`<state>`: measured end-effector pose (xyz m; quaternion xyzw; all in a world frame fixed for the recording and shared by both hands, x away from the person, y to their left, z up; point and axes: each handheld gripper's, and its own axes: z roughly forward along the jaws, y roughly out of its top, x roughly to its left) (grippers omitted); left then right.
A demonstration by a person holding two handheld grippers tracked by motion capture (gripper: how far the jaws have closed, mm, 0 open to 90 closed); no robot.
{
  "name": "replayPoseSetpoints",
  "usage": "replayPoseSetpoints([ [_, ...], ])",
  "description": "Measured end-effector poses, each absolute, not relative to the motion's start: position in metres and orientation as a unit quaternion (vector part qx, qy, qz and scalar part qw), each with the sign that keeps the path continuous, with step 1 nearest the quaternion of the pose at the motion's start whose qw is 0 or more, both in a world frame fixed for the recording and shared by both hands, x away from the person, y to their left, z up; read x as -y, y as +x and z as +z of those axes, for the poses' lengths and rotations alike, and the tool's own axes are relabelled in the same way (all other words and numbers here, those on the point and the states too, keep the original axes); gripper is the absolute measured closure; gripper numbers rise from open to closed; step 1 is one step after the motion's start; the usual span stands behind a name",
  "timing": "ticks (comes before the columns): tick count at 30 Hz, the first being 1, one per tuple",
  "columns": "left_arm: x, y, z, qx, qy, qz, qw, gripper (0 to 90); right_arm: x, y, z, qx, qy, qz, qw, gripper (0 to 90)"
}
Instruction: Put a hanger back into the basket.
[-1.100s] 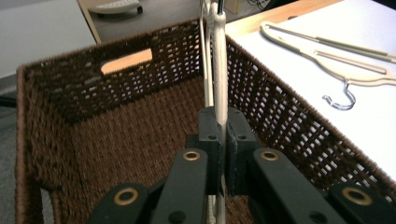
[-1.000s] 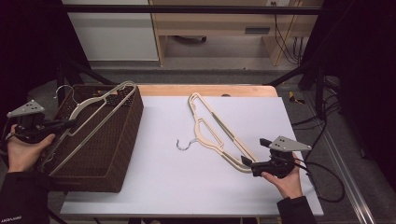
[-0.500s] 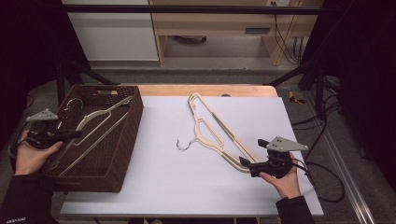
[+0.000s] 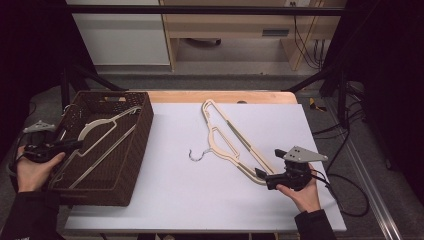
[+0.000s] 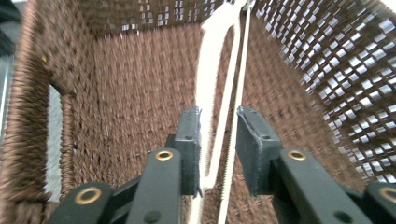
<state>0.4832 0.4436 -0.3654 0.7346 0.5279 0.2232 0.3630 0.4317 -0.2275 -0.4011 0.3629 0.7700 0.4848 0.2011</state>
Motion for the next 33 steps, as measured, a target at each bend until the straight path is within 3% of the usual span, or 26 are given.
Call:
replayPoseSetpoints([
  [11,-0.400,0.454,-0.339,-0.469,0.717,0.265,0.443,35.2,0.226,0.433,-0.397,-0.767,0.356,0.490,0.212,5.2],
  [22,-0.315,0.438,-0.338,-0.390,0.734,0.236,0.503,14.3,0.219,0.436,-0.395,-0.768,0.350,0.490,0.218,6.3],
  [33,-0.254,0.426,-0.354,-0.348,0.752,0.216,0.516,8.3,0.206,0.448,-0.404,-0.785,0.351,0.467,0.204,10.4],
])
